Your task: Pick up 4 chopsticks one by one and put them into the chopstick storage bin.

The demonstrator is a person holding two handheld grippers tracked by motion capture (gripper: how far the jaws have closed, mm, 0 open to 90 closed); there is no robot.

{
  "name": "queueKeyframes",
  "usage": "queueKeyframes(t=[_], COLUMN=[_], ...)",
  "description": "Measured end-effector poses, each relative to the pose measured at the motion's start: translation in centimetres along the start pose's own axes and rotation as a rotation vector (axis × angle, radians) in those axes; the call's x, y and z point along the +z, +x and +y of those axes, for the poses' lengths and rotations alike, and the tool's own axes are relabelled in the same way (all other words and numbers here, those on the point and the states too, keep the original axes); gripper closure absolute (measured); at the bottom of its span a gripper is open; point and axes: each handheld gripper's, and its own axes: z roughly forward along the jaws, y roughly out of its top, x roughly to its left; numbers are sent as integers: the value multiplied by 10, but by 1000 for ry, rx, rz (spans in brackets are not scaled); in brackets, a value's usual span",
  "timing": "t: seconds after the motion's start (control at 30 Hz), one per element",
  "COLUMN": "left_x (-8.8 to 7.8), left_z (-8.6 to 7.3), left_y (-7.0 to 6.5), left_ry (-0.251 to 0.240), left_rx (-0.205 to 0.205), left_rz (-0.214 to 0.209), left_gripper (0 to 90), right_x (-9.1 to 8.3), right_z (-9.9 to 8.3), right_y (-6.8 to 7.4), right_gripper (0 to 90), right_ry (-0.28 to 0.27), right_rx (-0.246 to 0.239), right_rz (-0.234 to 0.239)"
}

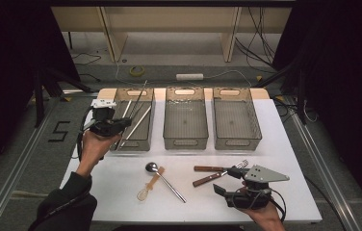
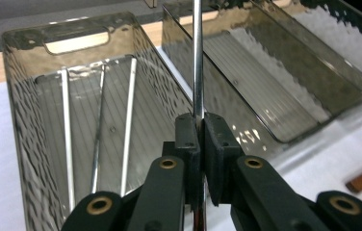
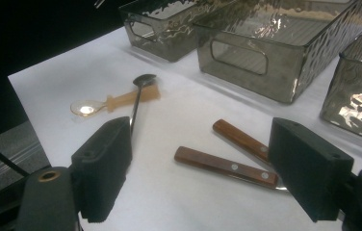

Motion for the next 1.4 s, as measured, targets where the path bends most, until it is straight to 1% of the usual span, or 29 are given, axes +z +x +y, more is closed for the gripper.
queueKeyframes(t=[0.1, 0.13, 0.3, 0.37, 0.47, 0.53, 0.63, 0.73, 0.87, 0.93, 1.03, 1.2, 1.23, 1.4], left_x=[4, 6, 15, 20, 26, 30, 34, 37, 42, 44, 47, 54, 56, 59], left_z=[5, 7, 15, 18, 22, 23, 25, 25, 25, 24, 21, 11, 10, 5], left_y=[6, 8, 15, 18, 23, 27, 35, 39, 43, 43, 44, 45, 46, 49], left_ry=[0, -14, -6, -2, -6, -17, -22, -27, -19, -14, -5, 13, 10, 29], left_rx=[-4, -13, -26, -31, -39, -42, -60, -65, -76, -67, -66, -52, -58, -59], left_rz=[16, 21, 32, 44, 50, 51, 62, 73, 80, 85, 90, 97, 98, 112], left_gripper=[845, 844, 845, 844, 845, 845, 845, 844, 844, 844, 844, 844, 844, 843], right_x=[1, 1, -1, -1, -1, -1, -1, -1, -1, -1, -1, -1, -1, -1], right_z=[0, 1, 0, 0, 0, 0, 0, 0, 0, 0, 0, 0, 0, 0], right_y=[1, 1, -1, 0, 0, 0, -1, 0, 0, 0, 0, 0, 0, 0], right_gripper=[248, 248, 248, 248, 248, 248, 248, 248, 248, 248, 248, 248, 248, 248], right_ry=[-1, -3, -6, -5, -7, -5, -8, -5, -6, -6, -6, -7, -7, -6], right_rx=[-10, -9, -4, -4, -6, -5, -4, -4, -4, -5, -3, -4, -3, -3], right_rz=[1, 2, 1, 1, 2, 3, 3, 3, 6, 6, 6, 7, 8, 8])
